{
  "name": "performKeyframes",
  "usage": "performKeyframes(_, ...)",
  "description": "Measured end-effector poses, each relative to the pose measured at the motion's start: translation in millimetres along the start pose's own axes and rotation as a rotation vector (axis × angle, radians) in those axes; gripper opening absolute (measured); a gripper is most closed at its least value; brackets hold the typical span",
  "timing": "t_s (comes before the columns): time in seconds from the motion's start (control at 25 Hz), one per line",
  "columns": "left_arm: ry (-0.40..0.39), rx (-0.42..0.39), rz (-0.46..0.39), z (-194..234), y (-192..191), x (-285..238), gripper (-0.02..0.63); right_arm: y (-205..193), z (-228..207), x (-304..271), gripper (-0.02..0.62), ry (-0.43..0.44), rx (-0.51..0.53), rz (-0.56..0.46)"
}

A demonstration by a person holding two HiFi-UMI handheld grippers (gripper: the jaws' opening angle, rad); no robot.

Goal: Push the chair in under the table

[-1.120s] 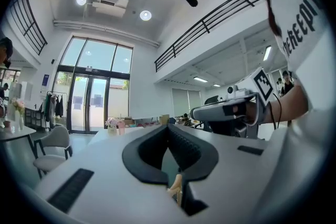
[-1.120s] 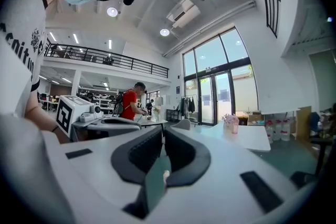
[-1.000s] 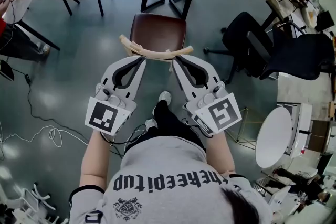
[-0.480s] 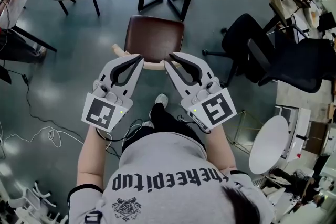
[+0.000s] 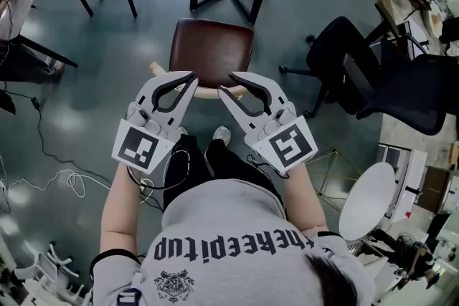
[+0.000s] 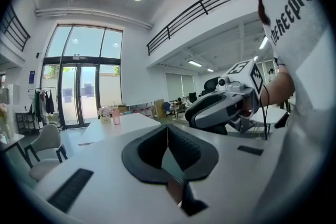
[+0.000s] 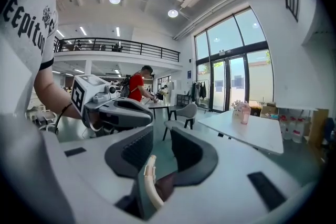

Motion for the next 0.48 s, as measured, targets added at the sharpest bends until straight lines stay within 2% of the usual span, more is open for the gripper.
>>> performKeyframes(0.08, -0.027, -0.039, 0.026, 1.2, -7.9, -5.2, 0.015, -6.4, -3.4, -4.7, 0.123, -0.006, 0.012, 0.034)
performKeyframes(0.2, -0.068, -0.051, 0.054, 2.4, -21.5, -12.3, 0.015, -17.4, -8.6, -10.8, 0.137, -0.023, 0.022, 0.085)
performKeyframes(0.32, -0.129, -0.07, 0.089, 4.2, -37.5, -18.8, 0.017, -28.3, -12.2, -19.3, 0.146, -0.048, 0.027, 0.133)
performKeyframes(0.48, -0.223, -0.139, 0.13, 4.1, -60.9, -24.3, 0.018, -45.5, -13.3, -30.8, 0.15, -0.085, 0.006, 0.176)
Point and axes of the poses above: the fingertips, and each gripper's own axes: x backward along the fingers, z to its left, y out of its top, the point moved 7 cm from there along x, backward along the fingers, and after that the axes turned 14 degrees about -x, right-handed, at the moved point
